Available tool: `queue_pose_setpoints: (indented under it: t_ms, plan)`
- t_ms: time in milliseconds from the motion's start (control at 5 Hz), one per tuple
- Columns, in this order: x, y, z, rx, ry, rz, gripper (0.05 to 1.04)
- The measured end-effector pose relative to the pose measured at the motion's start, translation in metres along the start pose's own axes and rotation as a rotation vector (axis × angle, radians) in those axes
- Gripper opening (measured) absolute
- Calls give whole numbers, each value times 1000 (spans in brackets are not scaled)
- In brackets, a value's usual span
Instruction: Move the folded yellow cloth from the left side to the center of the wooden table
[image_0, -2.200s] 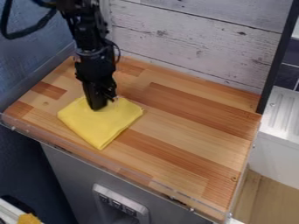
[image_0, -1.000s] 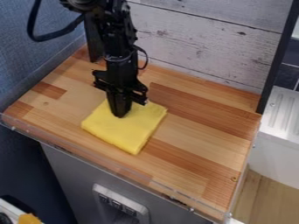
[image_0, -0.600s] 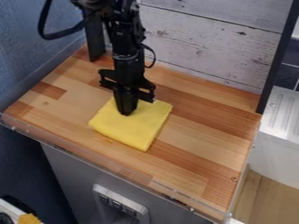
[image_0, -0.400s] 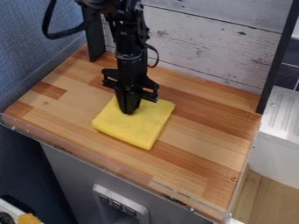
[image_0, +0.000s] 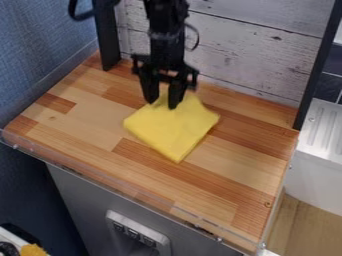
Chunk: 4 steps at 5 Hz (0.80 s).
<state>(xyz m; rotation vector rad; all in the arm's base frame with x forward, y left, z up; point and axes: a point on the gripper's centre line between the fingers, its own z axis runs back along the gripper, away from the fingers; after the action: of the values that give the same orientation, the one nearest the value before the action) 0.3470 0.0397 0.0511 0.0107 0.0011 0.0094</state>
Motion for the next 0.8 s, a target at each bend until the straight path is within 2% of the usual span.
queue_pose_setpoints:
  t_ms: [200, 800]
  plan:
    - [14, 2, 25, 0, -11, 3, 991]
    - [44, 6, 60, -4, 3, -6, 997]
